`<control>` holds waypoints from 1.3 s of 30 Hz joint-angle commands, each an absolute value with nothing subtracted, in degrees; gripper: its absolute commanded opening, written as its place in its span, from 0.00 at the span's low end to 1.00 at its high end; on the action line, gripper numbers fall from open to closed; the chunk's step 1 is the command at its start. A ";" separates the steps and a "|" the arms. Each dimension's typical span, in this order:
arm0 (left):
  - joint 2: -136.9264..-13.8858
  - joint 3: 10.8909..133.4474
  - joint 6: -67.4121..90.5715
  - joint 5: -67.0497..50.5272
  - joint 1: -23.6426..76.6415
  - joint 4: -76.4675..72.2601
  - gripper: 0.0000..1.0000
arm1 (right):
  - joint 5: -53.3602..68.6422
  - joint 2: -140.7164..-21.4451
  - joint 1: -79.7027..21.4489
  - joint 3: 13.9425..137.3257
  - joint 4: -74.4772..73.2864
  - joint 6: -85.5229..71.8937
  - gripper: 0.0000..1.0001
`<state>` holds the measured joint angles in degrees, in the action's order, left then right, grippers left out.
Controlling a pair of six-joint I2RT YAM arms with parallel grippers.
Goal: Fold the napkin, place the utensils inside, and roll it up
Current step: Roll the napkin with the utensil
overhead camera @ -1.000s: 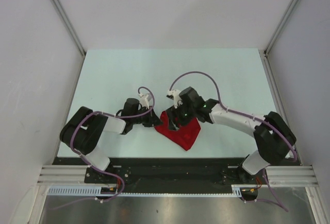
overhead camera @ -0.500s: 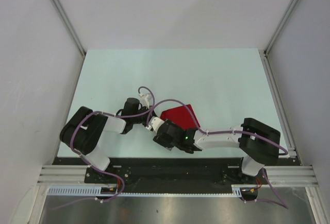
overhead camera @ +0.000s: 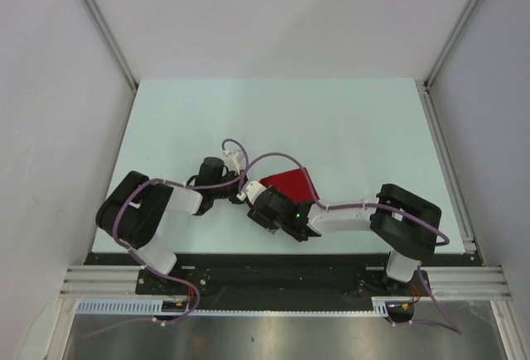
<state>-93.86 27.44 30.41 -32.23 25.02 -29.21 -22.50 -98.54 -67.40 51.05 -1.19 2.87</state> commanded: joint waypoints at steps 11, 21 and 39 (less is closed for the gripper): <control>-82.98 26.99 24.18 -23.58 25.49 -23.65 0.60 | 5.77 -101.96 -60.74 46.85 -3.43 -8.52 0.27; -73.92 24.35 22.24 -14.07 24.87 -18.11 0.64 | 23.81 -96.59 -54.24 41.49 5.09 -17.40 0.21; -70.93 18.90 24.34 -24.43 28.29 -28.47 0.64 | 46.23 -108.19 -37.62 43.24 9.67 -23.29 0.18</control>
